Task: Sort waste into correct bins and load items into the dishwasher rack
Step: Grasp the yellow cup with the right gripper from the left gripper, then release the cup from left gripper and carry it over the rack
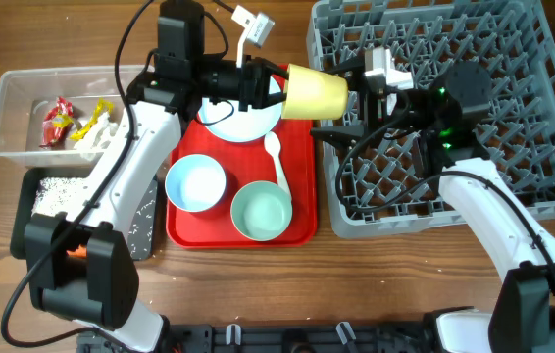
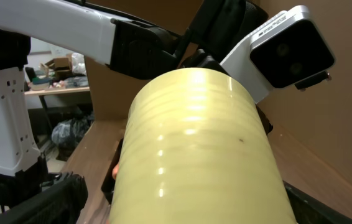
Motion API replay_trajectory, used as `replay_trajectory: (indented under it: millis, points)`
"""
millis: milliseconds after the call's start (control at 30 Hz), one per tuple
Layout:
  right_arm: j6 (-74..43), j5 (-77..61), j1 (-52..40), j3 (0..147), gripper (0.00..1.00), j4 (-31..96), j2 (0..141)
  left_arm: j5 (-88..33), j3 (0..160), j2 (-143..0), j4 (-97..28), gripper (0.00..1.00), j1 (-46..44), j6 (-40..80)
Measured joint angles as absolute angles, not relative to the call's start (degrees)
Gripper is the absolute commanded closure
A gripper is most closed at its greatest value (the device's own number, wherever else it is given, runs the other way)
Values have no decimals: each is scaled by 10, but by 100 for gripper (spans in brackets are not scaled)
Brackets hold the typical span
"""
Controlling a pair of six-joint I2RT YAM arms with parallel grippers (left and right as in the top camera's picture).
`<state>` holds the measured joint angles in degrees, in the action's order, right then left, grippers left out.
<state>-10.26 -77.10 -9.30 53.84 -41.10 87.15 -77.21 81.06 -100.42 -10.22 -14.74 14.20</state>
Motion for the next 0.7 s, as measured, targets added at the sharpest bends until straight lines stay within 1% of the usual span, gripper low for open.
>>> replay_trajectory:
  millis: [67,100,133,300,400,467,600,633,667,700]
  points:
    - [-105,-770,-93,538,18,-412,872,-773,811,-1004,-102,96,-147,142]
    - [-107,-768,-93,538,24,-411,872,-773,811,-1004,-102,95,-147,142]
    - [-108,-766,-93,538,25,-412,872,-775,811,-1004,-102,95,-148,142]
    - [-109,-761,-92,538,27,-412,872,-779,811,-1004,-102,94,-150,142]
    - [-109,-761,-92,538,29,-413,872,-779,811,-1004,-102,90,-150,142]
    - [-109,-761,-92,538,31,-413,872,-778,811,-1004,-102,87,-150,142]
    - [-110,-764,-92,538,37,-412,872,-781,811,-1004,-102,86,-150,142]
    - [-109,-765,-92,538,38,-411,872,-784,811,-1004,-101,86,-150,142]
    - [-109,-765,-92,538,32,-411,872,-786,811,-1004,-101,86,-149,142]
    - [-109,-767,-92,538,20,-411,872,-788,811,-1004,-100,89,-149,142]
